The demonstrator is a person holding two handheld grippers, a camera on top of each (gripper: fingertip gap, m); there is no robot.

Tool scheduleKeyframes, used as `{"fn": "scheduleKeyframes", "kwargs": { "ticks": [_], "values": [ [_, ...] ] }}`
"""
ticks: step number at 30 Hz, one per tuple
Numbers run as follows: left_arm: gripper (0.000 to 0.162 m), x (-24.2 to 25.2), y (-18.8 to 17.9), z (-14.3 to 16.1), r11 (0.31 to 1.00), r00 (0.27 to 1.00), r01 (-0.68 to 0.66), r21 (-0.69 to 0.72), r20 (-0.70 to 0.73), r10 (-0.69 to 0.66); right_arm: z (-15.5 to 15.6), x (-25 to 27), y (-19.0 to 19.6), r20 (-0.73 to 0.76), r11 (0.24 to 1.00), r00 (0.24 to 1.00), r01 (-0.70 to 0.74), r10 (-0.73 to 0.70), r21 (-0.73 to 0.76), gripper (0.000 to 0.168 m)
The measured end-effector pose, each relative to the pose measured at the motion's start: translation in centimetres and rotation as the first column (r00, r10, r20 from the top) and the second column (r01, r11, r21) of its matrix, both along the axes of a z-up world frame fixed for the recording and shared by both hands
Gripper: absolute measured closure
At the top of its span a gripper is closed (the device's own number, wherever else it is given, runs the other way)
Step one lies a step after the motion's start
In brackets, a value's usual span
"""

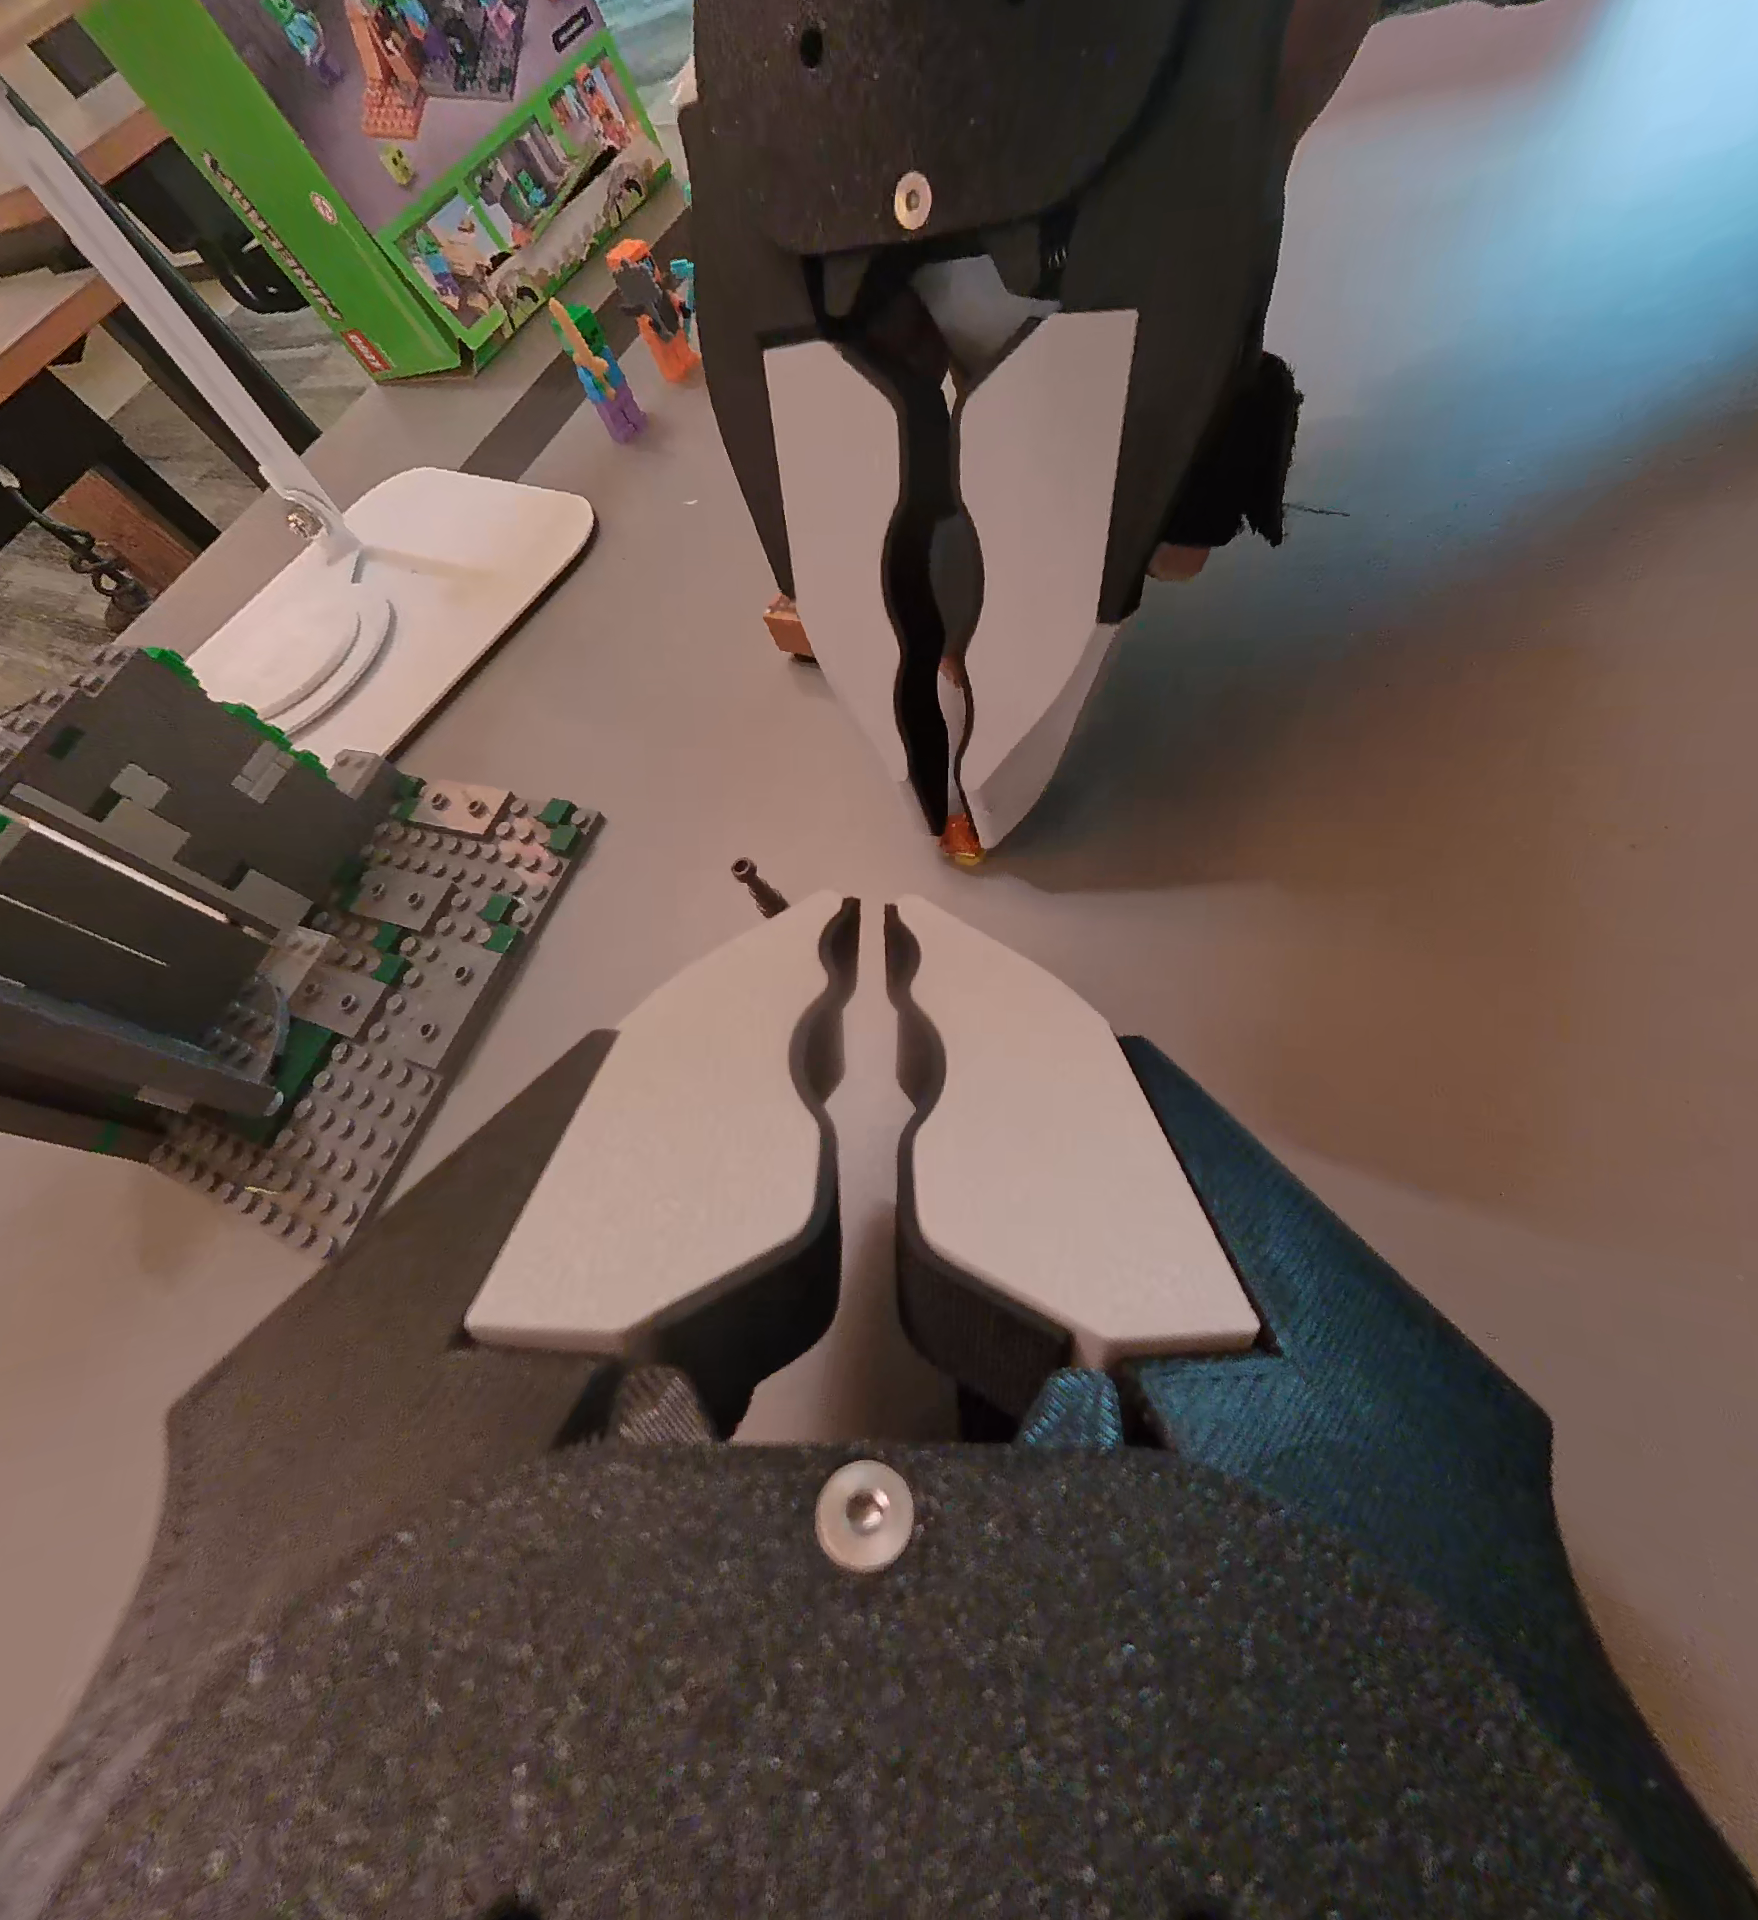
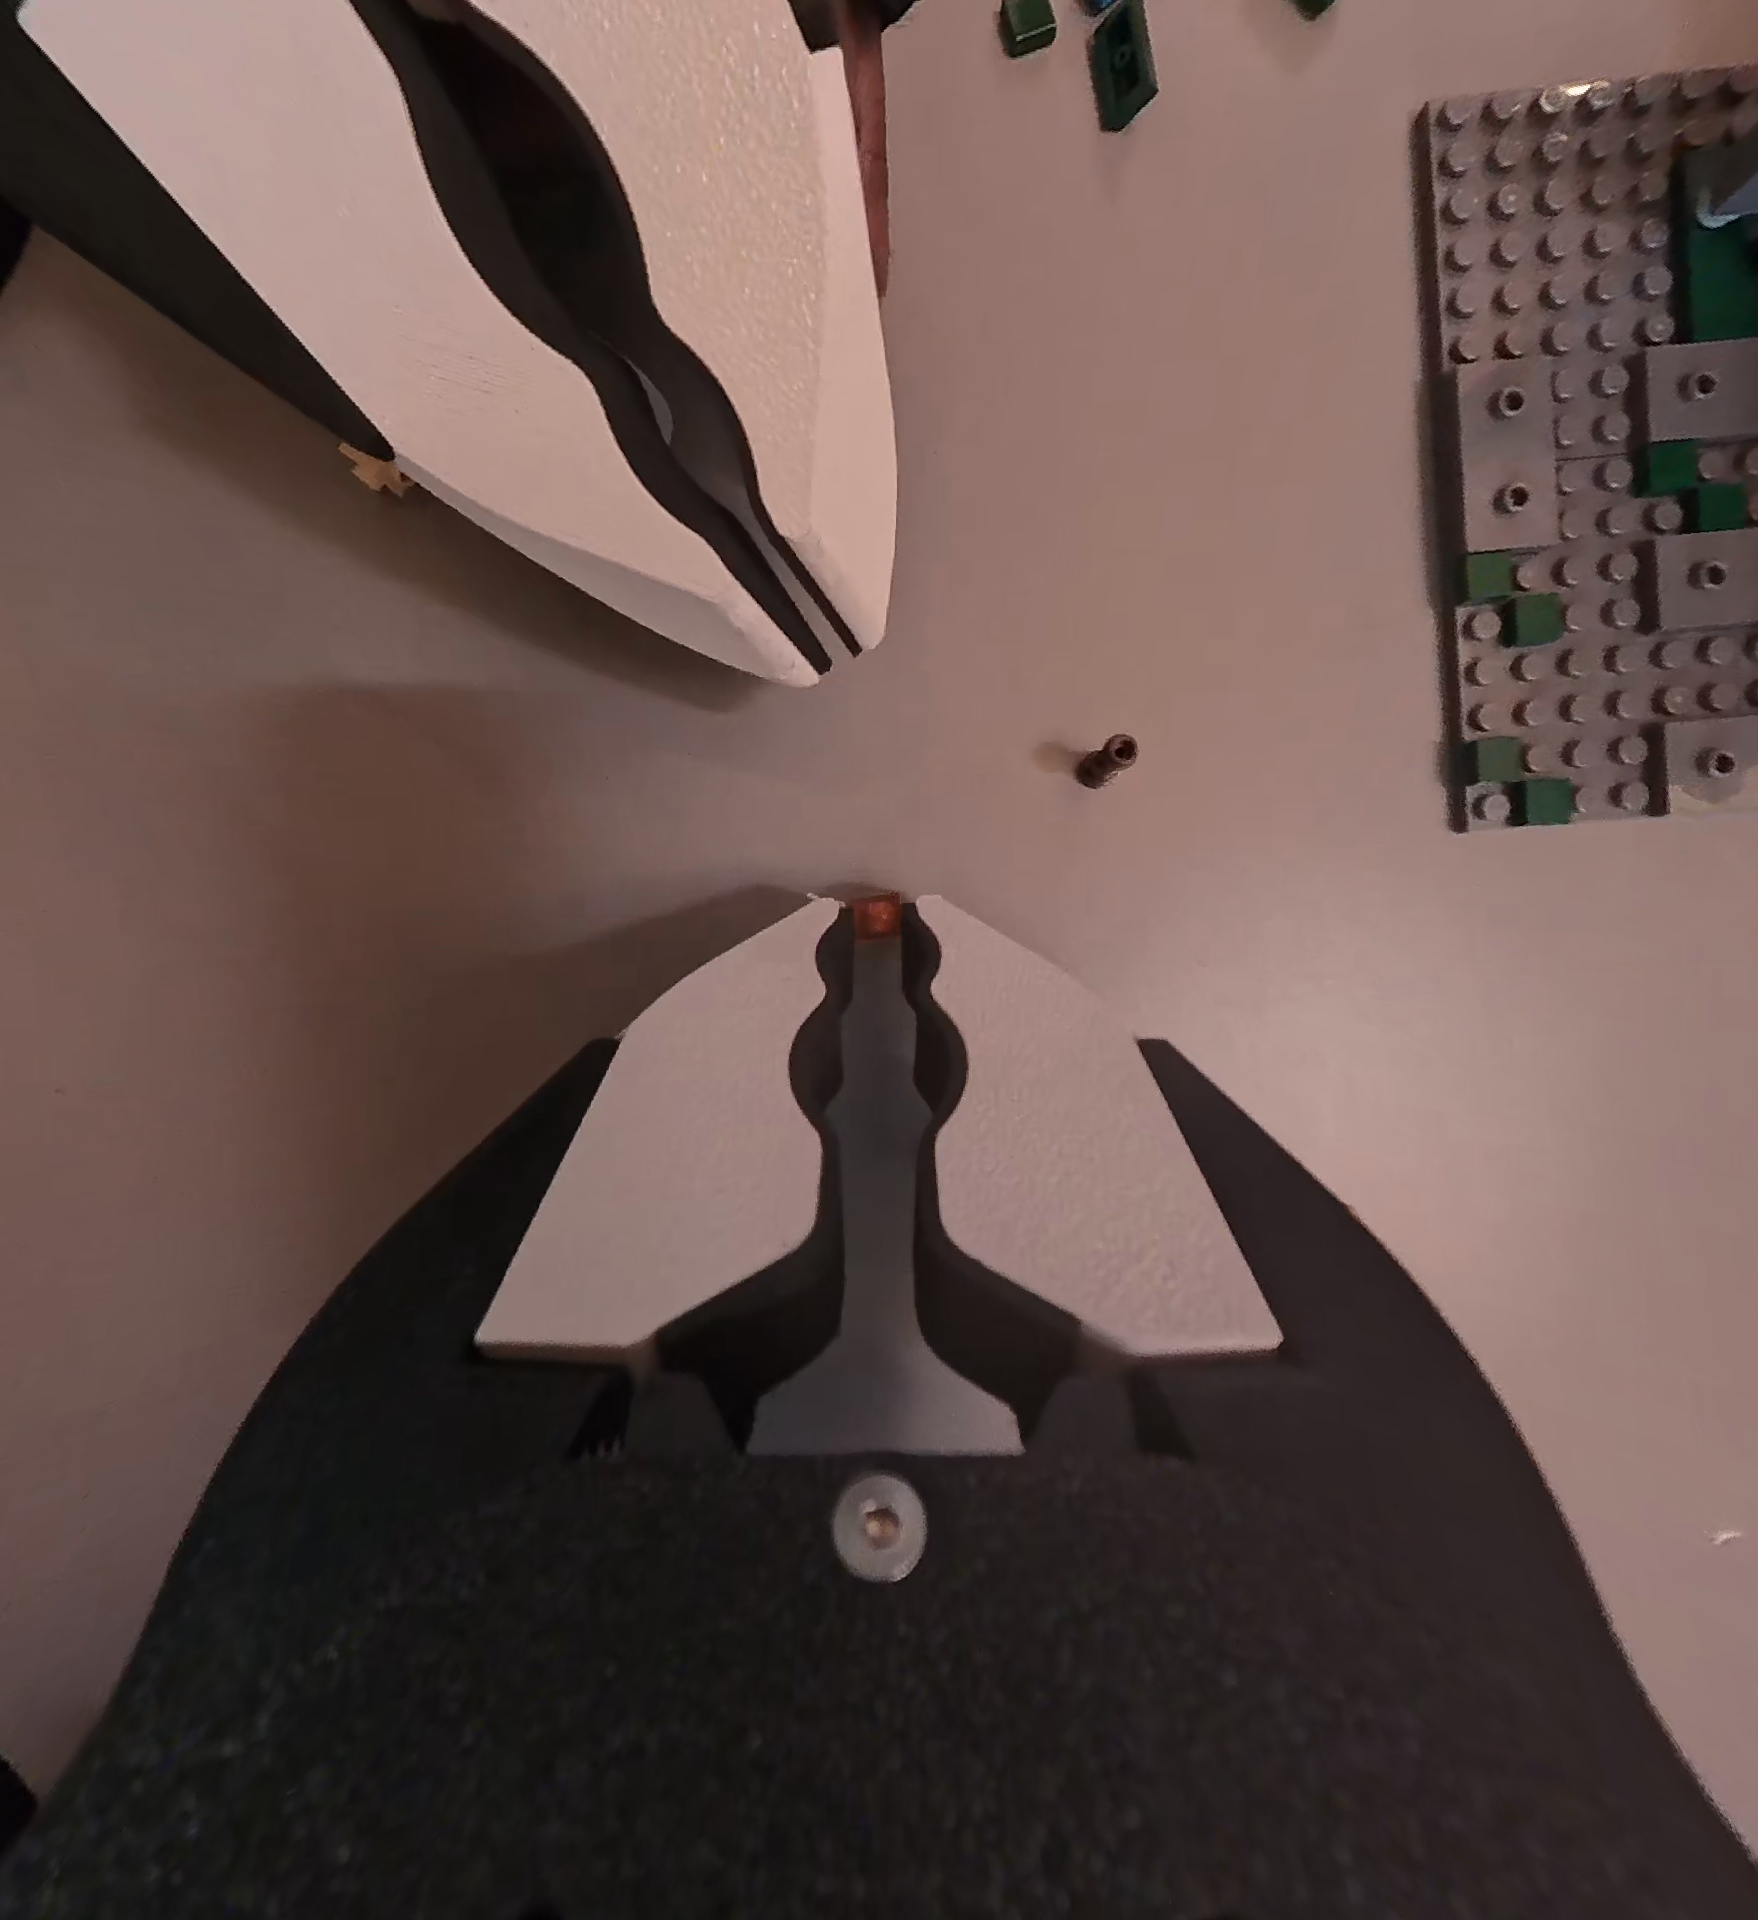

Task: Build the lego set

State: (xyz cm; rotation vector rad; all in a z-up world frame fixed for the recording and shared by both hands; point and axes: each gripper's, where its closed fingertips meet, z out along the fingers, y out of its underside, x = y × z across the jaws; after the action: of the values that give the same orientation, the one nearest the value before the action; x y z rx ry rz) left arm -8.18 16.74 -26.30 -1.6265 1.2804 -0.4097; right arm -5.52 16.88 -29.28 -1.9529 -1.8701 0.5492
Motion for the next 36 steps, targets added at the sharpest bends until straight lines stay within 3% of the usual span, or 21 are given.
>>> {"fn": "scheduleKeyframes", "kwargs": {
  "ticks": [36],
  "values": [
    [0.158, 0.0, -0.14, -0.13, 1.0, 1.0, 0.008, 0.009, -0.013, -0.008, 0.22, -0.11, -0.33, -0.008, 1.0, 1.0, -0.027, 0.027, 0.01, 0.158]
  ]
}}
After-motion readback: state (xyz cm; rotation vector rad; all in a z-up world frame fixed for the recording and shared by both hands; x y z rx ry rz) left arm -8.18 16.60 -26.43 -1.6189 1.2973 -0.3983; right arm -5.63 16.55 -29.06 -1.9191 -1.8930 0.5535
